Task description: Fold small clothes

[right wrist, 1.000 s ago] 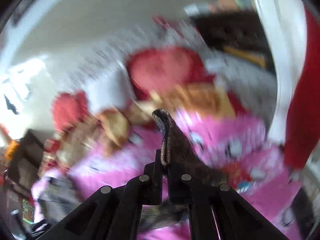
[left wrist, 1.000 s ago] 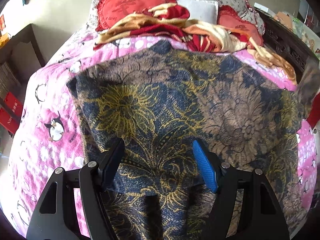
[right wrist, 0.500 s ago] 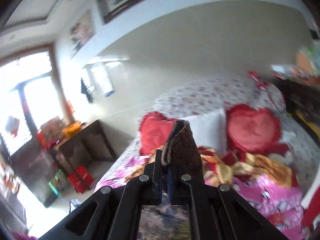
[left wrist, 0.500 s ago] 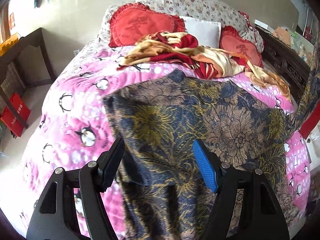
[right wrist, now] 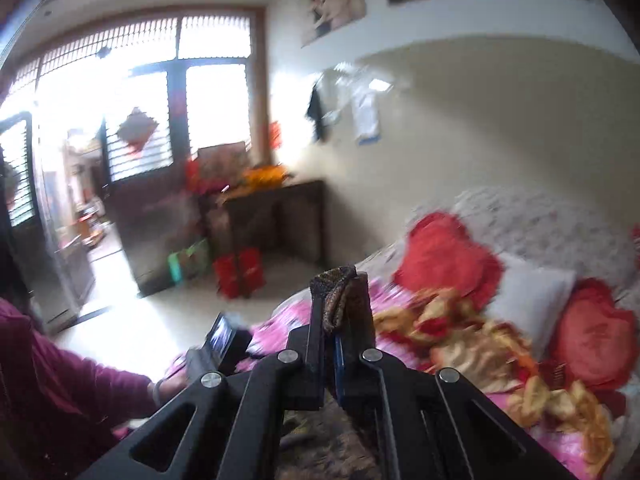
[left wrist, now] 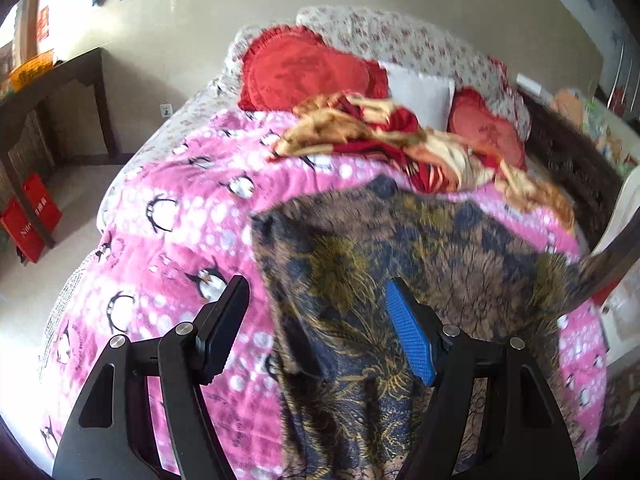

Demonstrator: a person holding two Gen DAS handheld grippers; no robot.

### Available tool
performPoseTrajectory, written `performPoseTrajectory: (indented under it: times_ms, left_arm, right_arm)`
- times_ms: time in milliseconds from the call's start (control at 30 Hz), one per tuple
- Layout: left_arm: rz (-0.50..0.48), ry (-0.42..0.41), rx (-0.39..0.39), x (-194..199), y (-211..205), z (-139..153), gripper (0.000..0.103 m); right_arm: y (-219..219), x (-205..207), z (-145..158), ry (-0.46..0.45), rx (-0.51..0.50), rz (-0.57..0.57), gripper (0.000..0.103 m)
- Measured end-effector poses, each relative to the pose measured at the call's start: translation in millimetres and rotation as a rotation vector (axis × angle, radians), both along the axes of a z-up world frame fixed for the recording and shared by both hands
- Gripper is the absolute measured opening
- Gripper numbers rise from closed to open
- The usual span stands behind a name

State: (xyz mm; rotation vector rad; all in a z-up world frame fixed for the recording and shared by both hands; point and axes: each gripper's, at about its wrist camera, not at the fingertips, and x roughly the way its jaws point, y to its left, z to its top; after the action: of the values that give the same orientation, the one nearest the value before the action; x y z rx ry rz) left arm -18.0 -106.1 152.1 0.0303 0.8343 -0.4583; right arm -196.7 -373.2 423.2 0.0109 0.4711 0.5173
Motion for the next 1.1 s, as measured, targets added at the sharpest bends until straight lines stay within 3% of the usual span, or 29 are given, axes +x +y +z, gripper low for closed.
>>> performPoseTrajectory:
  times_ms: [100, 233, 367, 467, 567, 633, 700, 833, 900, 1100]
  left_arm:
    - [0.034, -0.023, 0.017, 5, 21, 3, 0.071]
    - [0.057, -0.015, 0.063, 13, 40, -7, 0.071]
    - [0.02, -0.003, 0.1, 17, 44, -23, 0.071]
    - [-0.028, 0.0, 0.132, 19, 36, -36, 0.071]
    - [-0.085, 0.011, 0.152, 23, 20, -48, 0.071]
    - [-0.115, 0.027, 0.147, 26, 8, -54, 0.071]
    - [-0.153, 0.043, 0.143, 30, -9, -59, 0.071]
    - [-0.189, 0.041, 0.151, 42, -43, -61, 0.071]
    - [-0.207, 0.041, 0.144, 49, -58, -63, 0.071]
    - [-0.335, -0.019, 0.304, 56, -102, -74, 0.071]
  right_arm:
    - [32, 42, -53, 0.156, -0.035, 0.076, 0.003]
    - [84, 109, -150, 0.398, -0.031, 0.206, 0.003]
    - [120, 171, -246, 0.584, -0.077, 0.299, 0.003]
    - [129, 207, -302, 0.663, -0.117, 0.284, 0.003]
    - [111, 240, -340, 0.678, -0.163, 0.104, 0.003]
    - [89, 245, -340, 0.674, -0.105, -0.026, 0.012]
    - [63, 237, -328, 0.647, -0.017, -0.117, 0.028]
    - [7, 179, -284, 0.539, 0.101, -0.199, 0.032]
    - [-18, 140, -266, 0.493, 0.129, -0.232, 0.049]
    - [-84, 20, -237, 0.444, 0.162, -0.396, 0.052]
